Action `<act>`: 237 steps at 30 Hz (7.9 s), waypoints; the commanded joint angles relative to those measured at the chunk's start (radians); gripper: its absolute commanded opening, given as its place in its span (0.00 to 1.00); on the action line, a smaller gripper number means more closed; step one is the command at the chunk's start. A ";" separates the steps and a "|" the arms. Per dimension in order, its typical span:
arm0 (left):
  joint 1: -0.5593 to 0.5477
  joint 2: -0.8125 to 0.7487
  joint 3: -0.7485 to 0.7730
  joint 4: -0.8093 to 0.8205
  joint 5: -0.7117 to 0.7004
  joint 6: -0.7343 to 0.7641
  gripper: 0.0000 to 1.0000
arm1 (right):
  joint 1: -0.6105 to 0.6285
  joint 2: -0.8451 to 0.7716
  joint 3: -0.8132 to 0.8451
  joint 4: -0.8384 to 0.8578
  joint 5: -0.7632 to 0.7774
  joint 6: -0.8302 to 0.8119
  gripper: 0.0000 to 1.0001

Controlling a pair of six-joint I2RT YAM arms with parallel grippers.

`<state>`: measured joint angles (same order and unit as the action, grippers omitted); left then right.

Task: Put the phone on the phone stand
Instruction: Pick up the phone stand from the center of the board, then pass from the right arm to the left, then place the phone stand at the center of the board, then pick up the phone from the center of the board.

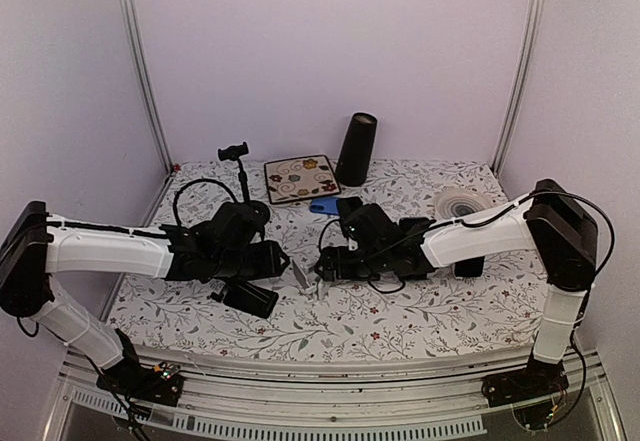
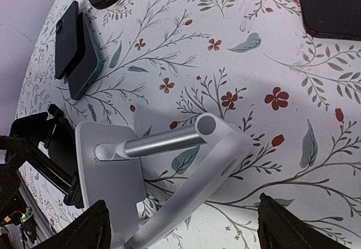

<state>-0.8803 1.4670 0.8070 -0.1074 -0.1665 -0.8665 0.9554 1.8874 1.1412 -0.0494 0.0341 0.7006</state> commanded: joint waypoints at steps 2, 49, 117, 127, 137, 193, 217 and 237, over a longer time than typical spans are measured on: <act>0.013 -0.039 -0.028 0.034 0.005 -0.007 0.41 | 0.004 0.049 0.025 0.053 -0.044 0.037 0.88; -0.026 0.047 -0.083 0.344 0.192 0.070 0.89 | -0.042 -0.057 -0.214 0.258 -0.195 0.071 0.21; -0.232 0.397 0.544 -0.274 -0.312 -0.007 0.42 | -0.045 -0.704 -0.175 -0.111 0.252 -0.225 0.87; -0.255 0.575 0.781 -0.408 -0.377 0.016 0.43 | -0.045 -0.875 -0.206 -0.155 0.304 -0.287 0.90; -0.264 0.736 0.995 -0.517 -0.400 0.044 0.43 | -0.043 -0.926 -0.226 -0.186 0.314 -0.294 0.91; -0.265 0.613 0.910 -0.388 -0.313 0.117 0.97 | -0.043 -0.854 -0.183 -0.228 0.290 -0.310 0.96; -0.114 0.544 0.785 -0.316 -0.290 0.180 0.96 | -0.046 -0.637 -0.005 -0.276 0.269 -0.327 0.98; -0.022 1.103 1.434 -0.416 -0.360 0.181 0.97 | -0.050 -0.766 -0.074 -0.321 0.260 -0.329 0.99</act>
<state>-0.9272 2.5053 2.1407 -0.4915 -0.4927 -0.6773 0.9115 1.1648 1.0950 -0.3470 0.3012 0.3737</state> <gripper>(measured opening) 0.966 0.985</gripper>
